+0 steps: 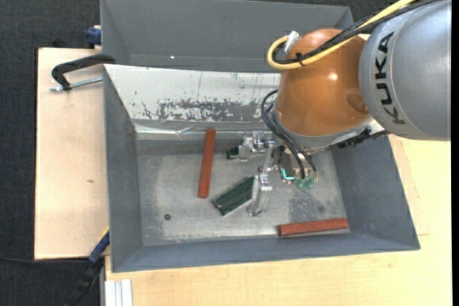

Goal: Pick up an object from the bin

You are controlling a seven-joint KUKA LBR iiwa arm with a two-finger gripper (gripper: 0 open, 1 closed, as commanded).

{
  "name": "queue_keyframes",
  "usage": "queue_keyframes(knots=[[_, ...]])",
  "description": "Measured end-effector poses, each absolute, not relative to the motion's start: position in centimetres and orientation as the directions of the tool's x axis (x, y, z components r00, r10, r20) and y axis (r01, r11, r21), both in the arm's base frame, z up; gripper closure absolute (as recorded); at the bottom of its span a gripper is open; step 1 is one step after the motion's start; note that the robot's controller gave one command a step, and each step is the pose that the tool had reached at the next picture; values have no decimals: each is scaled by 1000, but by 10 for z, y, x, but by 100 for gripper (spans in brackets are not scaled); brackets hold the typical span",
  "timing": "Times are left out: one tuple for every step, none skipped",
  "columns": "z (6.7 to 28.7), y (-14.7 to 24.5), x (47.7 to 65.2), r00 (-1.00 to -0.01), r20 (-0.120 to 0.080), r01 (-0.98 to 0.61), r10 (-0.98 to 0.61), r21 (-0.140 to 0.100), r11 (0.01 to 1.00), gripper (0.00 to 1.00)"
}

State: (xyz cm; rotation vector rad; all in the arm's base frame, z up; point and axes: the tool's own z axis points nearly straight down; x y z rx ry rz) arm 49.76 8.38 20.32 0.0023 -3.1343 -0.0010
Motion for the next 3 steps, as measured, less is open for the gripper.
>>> queue_keyframes(knots=[[207,83,499,-1000,0,0,0,1,1000,0],[148,84,501,-991,-3,-132,-132,1,991,0],[112,84,502,-981,3,-194,-194,1,981,0]])
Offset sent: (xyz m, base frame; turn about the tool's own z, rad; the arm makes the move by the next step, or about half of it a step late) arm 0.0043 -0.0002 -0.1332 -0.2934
